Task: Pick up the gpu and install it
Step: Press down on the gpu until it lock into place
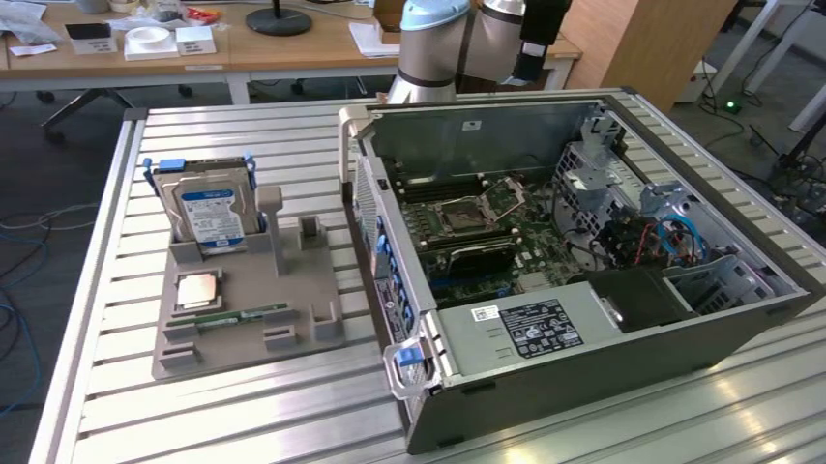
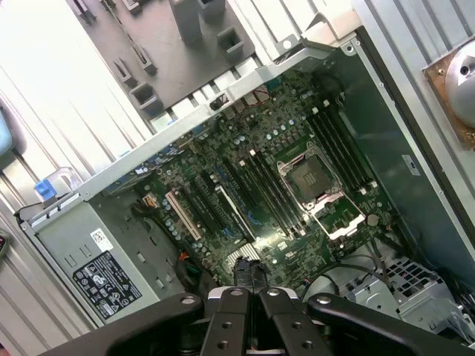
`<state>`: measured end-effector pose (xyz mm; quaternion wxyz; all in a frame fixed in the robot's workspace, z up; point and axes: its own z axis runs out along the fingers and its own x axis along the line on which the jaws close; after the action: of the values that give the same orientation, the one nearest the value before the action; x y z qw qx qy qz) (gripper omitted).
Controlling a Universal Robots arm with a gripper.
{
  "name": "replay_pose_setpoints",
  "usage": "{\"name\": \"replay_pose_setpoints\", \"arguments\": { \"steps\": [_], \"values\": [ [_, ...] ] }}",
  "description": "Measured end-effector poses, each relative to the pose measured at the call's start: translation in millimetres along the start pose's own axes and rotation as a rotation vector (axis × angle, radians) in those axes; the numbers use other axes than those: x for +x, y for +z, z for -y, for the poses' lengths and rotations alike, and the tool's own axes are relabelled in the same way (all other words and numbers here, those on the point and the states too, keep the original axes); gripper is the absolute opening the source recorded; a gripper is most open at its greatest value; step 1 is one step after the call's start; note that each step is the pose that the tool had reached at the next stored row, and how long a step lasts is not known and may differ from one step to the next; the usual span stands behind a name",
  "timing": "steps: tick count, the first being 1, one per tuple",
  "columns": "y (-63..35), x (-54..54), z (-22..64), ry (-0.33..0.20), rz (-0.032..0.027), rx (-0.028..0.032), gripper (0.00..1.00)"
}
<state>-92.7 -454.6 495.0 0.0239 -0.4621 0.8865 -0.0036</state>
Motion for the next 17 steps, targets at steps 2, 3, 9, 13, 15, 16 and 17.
{"name": "replay_pose_setpoints", "arguments": {
  "steps": [2, 3, 9, 13, 15, 16, 17],
  "values": [
    [0.0, 0.0, 0.0, -0.007, 0.0002, -0.0002, 0.11],
    [0.1, 0.0, 0.0, -0.017, 0.0005, -0.0006, 0.11],
    [0.4, 0.0, 0.0, -0.106, 0.003, -0.0041, 0.11],
    [0.8, 0.0, 0.0, -0.174, 0.0047, -0.0067, 0.11],
    [1.2, 0.0, 0.0, -0.207, 0.0058, -0.0081, 0.11],
    [1.4, 0.0, -0.1, -0.223, 0.0063, -0.0087, 0.11],
    [1.6, 0.0, -0.1, -0.239, 0.0067, -0.0093, 0.11]
  ]
}}
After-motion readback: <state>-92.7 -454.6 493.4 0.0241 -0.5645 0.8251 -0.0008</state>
